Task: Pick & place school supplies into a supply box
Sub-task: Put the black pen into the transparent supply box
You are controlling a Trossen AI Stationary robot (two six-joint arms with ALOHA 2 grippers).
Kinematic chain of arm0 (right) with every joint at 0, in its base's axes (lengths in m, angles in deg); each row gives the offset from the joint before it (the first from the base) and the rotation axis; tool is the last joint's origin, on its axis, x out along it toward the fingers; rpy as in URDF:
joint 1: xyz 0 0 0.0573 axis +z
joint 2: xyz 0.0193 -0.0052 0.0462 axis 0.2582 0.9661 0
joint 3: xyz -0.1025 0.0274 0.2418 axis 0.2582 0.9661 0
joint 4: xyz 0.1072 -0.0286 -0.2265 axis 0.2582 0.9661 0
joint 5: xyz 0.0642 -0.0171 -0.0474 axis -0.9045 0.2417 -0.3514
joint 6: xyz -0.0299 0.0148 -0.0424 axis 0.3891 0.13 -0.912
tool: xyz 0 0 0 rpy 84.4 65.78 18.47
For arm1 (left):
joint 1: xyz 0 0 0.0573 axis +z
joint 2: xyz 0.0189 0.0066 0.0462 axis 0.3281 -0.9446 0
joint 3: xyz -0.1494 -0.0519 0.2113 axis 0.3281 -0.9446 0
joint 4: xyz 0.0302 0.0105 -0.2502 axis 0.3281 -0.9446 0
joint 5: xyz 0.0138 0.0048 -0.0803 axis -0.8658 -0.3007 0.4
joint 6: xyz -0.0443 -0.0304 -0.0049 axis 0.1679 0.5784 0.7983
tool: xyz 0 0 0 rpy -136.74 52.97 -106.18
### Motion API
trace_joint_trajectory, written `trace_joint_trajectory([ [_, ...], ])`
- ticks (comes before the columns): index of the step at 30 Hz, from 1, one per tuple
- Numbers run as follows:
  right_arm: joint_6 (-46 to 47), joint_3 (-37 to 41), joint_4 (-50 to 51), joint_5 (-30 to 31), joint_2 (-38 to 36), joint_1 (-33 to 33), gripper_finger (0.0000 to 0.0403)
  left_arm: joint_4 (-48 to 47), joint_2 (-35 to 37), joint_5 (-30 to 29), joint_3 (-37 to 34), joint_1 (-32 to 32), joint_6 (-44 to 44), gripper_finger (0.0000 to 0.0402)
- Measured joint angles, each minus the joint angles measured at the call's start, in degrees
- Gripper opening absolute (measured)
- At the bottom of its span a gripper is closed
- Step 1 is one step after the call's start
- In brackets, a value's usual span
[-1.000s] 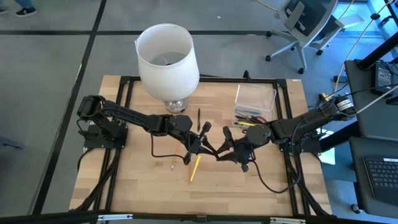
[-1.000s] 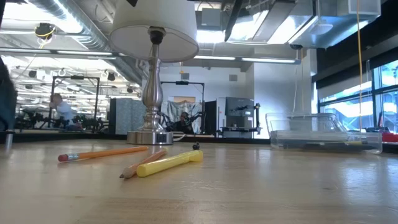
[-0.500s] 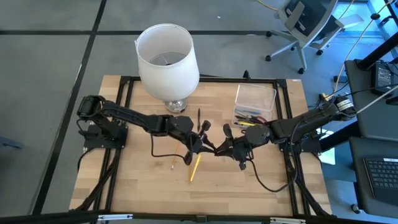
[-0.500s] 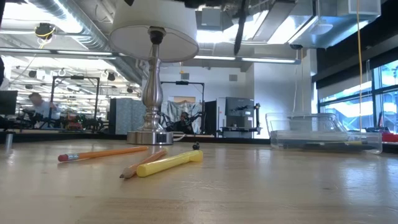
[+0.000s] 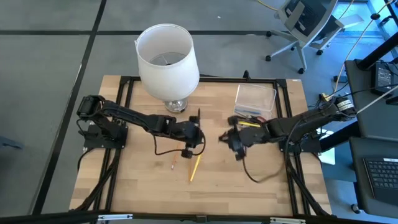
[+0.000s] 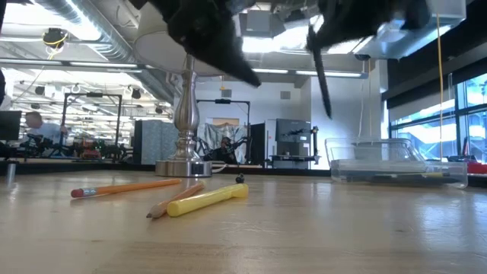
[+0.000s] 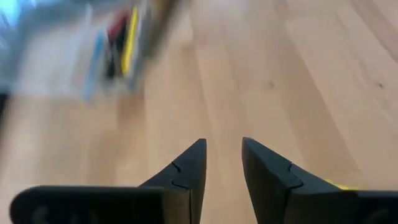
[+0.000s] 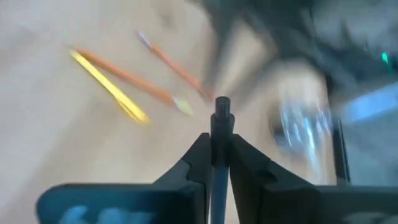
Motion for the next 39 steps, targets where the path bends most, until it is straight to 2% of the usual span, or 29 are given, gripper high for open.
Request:
trace_joint_trajectory([
  [6,10.9,0.0,11.8,1.6,0.0,-7.0,0.0045,-7.4,0.0,0.1,0.0,-0.3,18.9,0.0087],
  [9,13.1,0.0,18.3,1.9,0.4,-11.3,0.0045,-11.3,-0.1,0.2,0.0,-0.4,28.4,0.0087],
  [18,17.4,0.3,28.9,-0.8,2.5,-22.4,0.0045,-18.2,-0.1,0.2,0.0,-2.0,39.7,0.0089],
  [30,16.9,7.6,24.5,-1.6,6.0,-30.9,0.0048,-20.7,-0.1,-0.2,0.0,-6.8,51.8,0.009],
  [39,17.1,9.6,22.0,-1.6,7.2,-33.4,0.0059,-28.5,-0.3,-7.1,0.0,-8.9,63.3,0.0089],
])
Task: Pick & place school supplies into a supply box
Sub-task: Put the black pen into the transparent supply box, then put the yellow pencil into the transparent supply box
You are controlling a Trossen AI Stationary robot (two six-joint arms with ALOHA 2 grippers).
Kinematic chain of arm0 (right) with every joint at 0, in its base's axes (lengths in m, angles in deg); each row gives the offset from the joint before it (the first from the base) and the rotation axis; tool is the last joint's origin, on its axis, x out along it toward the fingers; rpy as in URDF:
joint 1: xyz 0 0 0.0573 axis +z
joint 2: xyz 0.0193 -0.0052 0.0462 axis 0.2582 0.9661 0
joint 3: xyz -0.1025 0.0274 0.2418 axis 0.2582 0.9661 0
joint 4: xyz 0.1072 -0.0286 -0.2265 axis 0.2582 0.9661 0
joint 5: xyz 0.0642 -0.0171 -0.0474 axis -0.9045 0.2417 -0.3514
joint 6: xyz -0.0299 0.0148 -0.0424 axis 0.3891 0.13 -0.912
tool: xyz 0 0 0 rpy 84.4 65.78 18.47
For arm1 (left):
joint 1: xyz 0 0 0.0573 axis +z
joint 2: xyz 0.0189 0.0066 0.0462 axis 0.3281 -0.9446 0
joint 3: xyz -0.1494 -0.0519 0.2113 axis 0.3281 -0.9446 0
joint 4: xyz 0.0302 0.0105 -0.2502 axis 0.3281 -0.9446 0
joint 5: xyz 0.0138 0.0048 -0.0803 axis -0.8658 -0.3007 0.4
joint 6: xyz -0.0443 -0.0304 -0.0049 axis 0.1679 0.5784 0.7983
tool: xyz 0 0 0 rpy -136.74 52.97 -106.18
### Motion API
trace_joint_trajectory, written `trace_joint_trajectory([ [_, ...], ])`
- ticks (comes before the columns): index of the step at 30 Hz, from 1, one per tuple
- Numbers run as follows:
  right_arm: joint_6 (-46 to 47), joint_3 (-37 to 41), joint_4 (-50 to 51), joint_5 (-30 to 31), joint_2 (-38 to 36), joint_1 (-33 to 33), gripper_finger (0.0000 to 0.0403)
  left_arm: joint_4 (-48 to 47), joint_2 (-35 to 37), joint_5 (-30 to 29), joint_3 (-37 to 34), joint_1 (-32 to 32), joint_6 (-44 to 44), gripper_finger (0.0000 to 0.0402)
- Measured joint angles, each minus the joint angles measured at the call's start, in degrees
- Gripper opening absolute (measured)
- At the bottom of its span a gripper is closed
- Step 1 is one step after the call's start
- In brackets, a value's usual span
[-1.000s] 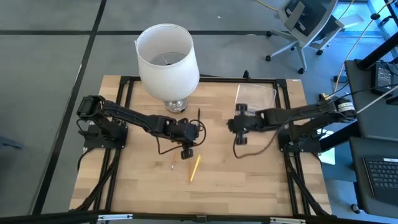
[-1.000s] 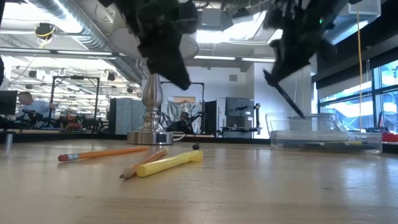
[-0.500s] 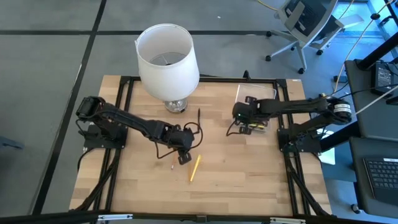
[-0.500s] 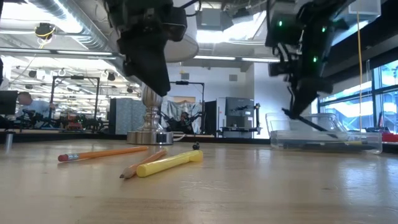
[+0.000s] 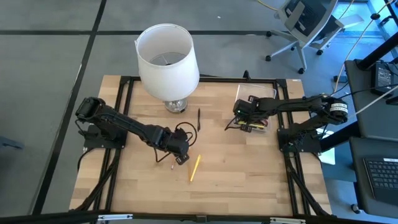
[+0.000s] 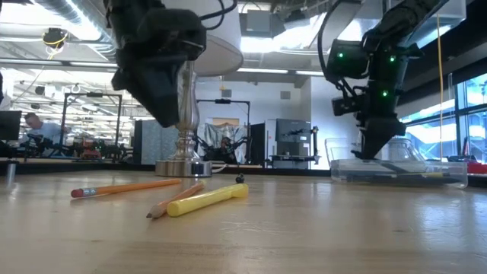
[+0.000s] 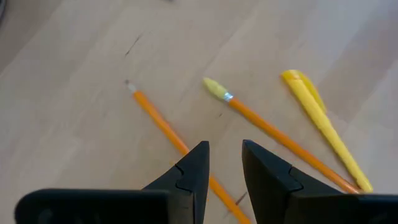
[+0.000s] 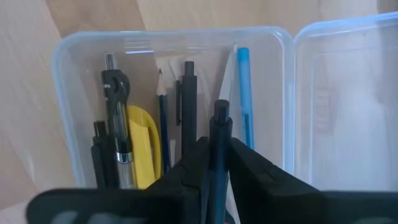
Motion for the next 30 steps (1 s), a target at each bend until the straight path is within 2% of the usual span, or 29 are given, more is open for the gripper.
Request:
trace_joint_trajectory([
  [5,0.1,0.0,-0.1,-0.1,0.0,0.0,0.006,-1.0,-1.7,0.0,0.0,-0.6,4.9,0.009],
  [10,1.6,0.0,-0.1,-0.2,0.0,0.0,0.0061,-1.1,-4.5,6.4,0.0,-1.1,8.4,0.009],
  [14,1.6,0.0,-0.1,-0.2,0.0,0.0,0.0066,-1.3,-6.2,9.2,0.0,-1.7,12.1,0.0089],
  [30,1.7,0.0,-0.5,-2.7,0.0,0.1,0.0068,-0.7,-10.0,7.2,0.0,-4.3,19.8,0.0092],
])
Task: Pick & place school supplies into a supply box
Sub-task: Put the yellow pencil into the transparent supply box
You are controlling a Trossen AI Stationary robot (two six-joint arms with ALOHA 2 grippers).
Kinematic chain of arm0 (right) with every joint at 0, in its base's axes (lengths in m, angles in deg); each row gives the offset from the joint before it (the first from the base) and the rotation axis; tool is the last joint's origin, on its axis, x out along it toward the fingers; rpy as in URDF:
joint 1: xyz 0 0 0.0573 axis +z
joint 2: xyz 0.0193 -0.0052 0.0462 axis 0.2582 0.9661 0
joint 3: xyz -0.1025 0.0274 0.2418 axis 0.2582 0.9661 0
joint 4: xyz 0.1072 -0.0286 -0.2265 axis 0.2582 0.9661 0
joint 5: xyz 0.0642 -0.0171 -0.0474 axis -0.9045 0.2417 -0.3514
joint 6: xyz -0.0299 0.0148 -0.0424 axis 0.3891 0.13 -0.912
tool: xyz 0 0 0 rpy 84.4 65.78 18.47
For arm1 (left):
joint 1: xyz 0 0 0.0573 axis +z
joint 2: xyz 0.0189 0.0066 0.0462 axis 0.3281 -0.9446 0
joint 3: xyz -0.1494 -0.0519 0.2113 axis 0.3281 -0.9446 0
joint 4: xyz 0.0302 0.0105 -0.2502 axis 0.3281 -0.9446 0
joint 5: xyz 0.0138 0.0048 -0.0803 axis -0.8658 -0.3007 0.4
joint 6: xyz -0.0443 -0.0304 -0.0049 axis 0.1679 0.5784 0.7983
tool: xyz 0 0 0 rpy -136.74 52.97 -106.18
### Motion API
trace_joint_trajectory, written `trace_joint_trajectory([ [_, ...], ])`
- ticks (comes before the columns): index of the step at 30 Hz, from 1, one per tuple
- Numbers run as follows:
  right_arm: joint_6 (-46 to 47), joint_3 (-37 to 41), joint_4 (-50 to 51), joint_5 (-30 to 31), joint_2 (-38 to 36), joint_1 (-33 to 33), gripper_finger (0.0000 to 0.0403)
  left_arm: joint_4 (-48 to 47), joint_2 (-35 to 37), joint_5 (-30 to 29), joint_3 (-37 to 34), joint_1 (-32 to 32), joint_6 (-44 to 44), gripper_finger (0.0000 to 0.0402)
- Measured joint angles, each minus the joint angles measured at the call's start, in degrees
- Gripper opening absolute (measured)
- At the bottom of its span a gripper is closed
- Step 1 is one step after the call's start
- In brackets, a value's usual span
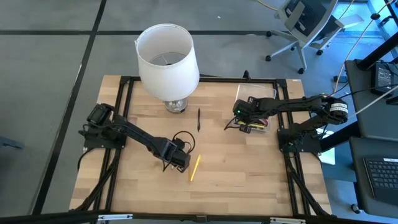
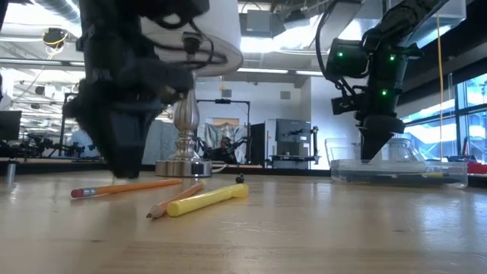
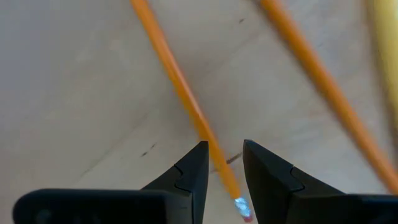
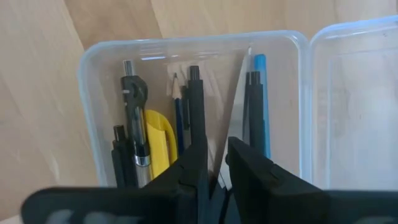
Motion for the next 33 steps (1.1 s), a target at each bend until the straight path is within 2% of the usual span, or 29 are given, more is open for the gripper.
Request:
trace_joint_trajectory([
  [5,0.0,0.0,0.0,0.1,0.0,0.0,0.0068,-0.1,-2.9,0.8,0.1,0.0,1.8,0.0091],
  [8,0.0,0.0,0.0,0.1,0.0,0.0,0.0068,-0.4,-4.2,2.8,0.3,0.1,-1.1,0.0092],
  [13,-0.2,0.0,0.0,0.1,0.0,0.0,0.0068,-0.4,-4.8,1.8,0.3,-1.1,-15.7,0.0079],
  [16,-0.4,0.0,0.0,0.1,0.0,0.0,0.0068,0.0,-4.7,-0.4,0.2,-2.0,-25.6,0.0062],
  [20,-0.2,0.0,0.0,0.1,0.0,0.0,0.0068,0.2,-4.8,-0.5,0.2,-2.4,-35.9,0.0035],
  [23,-0.2,0.0,0.0,0.1,0.0,0.0,0.0068,0.1,-4.8,-1.1,0.2,-2.5,-37.2,0.0018],
  [27,-0.2,0.0,0.0,0.1,0.0,0.0,0.0068,0.0,-4.7,-2.4,0.2,-2.6,-34.0,0.0015],
  [33,-0.2,0.0,0.0,0.1,0.0,0.0,0.0068,0.1,-4.7,-2.6,0.1,-2.6,-34.7,0.0062],
])
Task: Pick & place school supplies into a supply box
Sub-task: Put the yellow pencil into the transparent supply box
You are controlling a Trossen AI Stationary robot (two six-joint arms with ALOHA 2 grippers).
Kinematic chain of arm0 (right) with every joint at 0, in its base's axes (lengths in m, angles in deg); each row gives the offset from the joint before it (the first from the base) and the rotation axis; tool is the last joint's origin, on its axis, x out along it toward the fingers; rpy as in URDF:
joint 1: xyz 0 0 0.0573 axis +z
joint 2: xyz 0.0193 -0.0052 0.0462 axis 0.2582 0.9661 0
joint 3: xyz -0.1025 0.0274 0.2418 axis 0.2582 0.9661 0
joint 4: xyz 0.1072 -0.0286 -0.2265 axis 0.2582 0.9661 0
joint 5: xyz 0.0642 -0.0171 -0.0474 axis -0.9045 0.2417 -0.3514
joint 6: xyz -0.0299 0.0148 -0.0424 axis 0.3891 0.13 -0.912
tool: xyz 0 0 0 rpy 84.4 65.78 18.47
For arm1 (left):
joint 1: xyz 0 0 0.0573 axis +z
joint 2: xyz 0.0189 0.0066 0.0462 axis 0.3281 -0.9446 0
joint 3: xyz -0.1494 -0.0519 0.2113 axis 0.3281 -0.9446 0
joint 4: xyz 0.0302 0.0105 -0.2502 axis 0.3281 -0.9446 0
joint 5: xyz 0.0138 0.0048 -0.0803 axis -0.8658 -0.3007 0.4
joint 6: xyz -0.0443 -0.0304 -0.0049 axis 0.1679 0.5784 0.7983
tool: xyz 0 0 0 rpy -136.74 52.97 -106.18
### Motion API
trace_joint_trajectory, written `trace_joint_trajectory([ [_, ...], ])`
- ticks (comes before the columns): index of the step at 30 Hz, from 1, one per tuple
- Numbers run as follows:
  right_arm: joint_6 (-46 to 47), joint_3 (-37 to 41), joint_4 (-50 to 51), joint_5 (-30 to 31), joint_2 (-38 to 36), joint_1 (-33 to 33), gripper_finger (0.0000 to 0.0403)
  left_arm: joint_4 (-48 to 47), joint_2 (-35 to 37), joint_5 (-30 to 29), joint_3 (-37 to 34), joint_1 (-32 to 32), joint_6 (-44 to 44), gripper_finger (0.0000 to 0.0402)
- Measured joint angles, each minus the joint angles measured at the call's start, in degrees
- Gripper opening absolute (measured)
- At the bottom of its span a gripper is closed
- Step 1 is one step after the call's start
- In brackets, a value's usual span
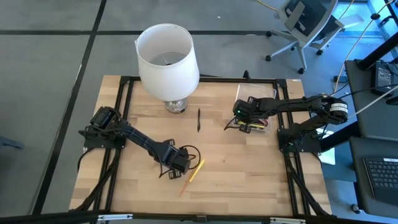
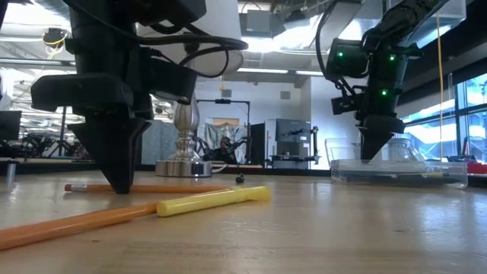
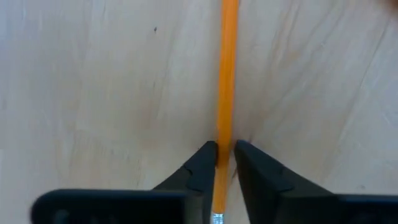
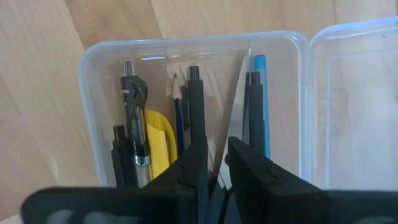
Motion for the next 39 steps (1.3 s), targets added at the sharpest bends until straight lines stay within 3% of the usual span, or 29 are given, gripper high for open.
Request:
trace_joint_trajectory([
  [9,0.0,0.0,0.0,0.0,0.0,0.0,0.0068,-1.9,3.4,-3.0,-0.6,-0.5,-0.2,0.0123],
  [13,1.0,0.0,0.0,0.0,0.0,0.0,0.0068,-4.2,8.0,-11.9,-0.8,-3.3,2.0,0.0133],
  [18,1.5,0.0,0.8,0.0,0.0,0.0,0.0068,-0.6,14.1,-22.9,-7.3,-8.7,10.7,0.0136],
  [22,1.5,0.0,1.3,0.0,0.0,0.0,0.0068,8.9,18.6,-26.5,-15.9,-12.8,16.0,0.0131],
  [30,2.3,-3.9,1.1,0.0,0.0,0.4,0.0068,36.4,22.6,-30.2,-31.7,-17.1,12.4,0.0119],
  [39,2.9,-6.9,-5.6,-6.0,0.0,4.2,0.0068,47.9,22.6,-31.4,-41.8,-17.3,12.4,0.0102],
])
